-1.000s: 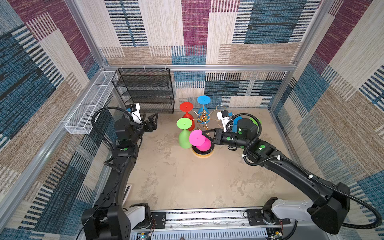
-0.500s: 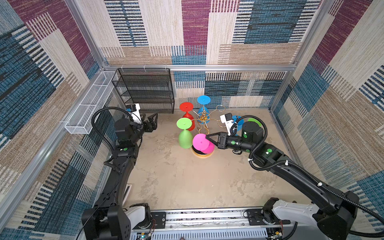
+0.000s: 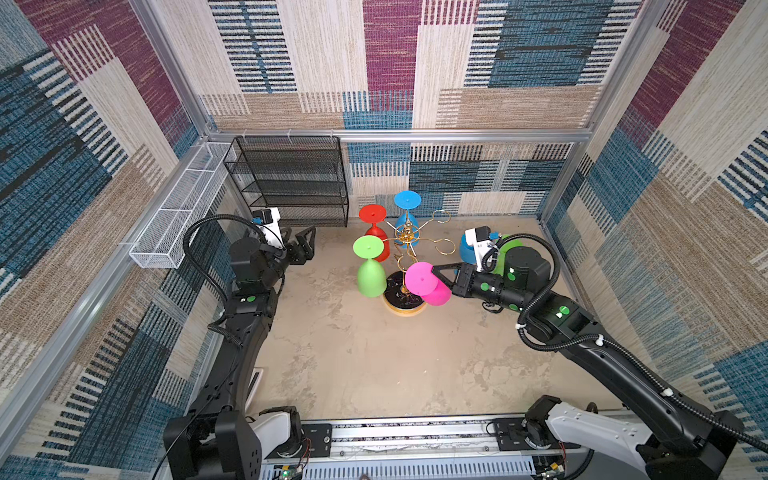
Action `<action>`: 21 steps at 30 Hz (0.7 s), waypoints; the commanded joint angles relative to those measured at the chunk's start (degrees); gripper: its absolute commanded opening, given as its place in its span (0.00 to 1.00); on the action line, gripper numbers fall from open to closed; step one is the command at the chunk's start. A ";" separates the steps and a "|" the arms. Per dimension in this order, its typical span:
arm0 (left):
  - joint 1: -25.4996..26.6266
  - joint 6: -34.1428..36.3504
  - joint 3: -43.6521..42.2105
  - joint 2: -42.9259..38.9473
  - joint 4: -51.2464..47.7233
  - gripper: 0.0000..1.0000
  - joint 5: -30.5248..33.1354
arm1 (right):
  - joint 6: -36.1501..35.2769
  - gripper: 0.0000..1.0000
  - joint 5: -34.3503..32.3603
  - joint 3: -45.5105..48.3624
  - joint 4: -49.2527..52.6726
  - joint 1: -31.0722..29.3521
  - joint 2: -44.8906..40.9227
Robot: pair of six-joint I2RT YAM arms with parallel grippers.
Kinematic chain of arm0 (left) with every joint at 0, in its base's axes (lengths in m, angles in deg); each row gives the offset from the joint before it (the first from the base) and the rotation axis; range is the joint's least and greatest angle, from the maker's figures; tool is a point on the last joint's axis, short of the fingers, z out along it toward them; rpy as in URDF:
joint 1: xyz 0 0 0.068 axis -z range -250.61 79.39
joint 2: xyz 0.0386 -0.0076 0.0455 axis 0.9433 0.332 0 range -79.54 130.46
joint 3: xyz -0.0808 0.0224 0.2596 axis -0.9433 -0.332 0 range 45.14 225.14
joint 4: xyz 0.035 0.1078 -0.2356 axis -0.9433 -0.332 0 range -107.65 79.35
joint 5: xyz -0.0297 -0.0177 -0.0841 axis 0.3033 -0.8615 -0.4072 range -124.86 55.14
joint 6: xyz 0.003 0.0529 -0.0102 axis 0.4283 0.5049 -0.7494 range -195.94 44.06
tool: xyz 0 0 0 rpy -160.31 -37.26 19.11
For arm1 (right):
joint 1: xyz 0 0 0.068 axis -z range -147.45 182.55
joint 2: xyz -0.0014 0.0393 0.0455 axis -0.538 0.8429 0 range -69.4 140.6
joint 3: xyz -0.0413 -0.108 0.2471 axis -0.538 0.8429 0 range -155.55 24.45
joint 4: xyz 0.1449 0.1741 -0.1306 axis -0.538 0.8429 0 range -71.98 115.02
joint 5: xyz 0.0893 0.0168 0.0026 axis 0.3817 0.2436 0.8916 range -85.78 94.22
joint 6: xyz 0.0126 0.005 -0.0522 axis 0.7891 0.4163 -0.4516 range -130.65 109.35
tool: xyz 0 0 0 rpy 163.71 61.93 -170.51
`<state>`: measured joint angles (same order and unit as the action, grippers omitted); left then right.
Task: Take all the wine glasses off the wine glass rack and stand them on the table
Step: 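Lift the pink glass off the rack with the right gripper, then raise the pink glass while the left gripper reaches to grasp its foot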
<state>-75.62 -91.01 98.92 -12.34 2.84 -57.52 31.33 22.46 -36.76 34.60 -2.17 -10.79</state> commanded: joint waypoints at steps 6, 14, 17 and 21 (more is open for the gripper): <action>-0.70 -3.11 -0.40 -1.45 3.88 0.79 0.68 | -0.23 0.00 -3.52 -1.34 2.29 4.92 -4.43; -1.57 -5.89 3.00 -2.61 2.94 0.76 -4.70 | -6.48 0.00 -8.74 -10.26 7.05 7.55 -3.87; -1.55 -9.32 5.63 -2.36 2.23 0.75 -9.71 | -9.30 0.00 -10.88 -14.81 8.56 7.78 -2.38; -1.57 -16.26 8.29 -1.14 6.03 0.73 -21.52 | -12.81 0.00 -12.84 -19.99 8.62 7.78 -0.10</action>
<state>-77.13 -100.56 105.59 -14.16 4.83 -69.32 22.41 12.47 -54.50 43.19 5.61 -11.93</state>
